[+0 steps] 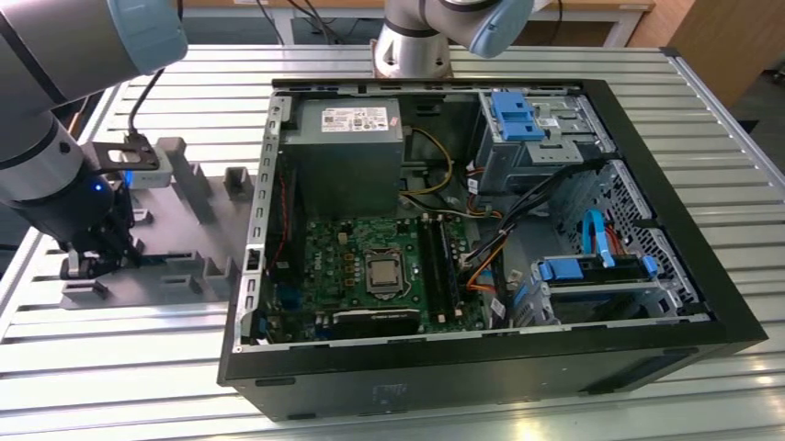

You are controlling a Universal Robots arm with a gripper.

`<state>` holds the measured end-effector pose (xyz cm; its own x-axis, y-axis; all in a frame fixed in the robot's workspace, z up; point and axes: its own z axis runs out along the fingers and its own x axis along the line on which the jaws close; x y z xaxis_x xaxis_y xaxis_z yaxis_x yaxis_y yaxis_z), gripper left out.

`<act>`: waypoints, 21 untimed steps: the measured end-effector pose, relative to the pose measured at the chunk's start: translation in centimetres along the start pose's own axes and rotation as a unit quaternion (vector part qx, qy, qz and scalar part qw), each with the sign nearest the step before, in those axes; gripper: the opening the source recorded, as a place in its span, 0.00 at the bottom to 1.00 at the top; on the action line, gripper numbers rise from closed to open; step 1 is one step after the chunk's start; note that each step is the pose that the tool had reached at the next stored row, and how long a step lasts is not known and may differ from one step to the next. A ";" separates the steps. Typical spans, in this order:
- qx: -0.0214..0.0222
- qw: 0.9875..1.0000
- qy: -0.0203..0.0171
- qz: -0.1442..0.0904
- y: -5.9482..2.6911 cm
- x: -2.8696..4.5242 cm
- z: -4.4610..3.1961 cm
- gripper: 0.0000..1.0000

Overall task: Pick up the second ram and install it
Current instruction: 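Pick up the second ram and move it above second insertion slot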

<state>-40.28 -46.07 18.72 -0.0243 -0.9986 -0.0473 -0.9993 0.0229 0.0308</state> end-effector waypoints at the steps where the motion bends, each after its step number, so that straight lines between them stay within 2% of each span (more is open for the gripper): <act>1: 0.000 1.000 0.000 0.000 0.00 0.00 0.00 0.14; 21: 0.000 1.000 0.001 -0.008 0.00 0.09 -0.15 0.14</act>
<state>-40.28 -46.16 18.87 -0.0073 -0.9989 -0.0465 -0.9995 0.0059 0.0308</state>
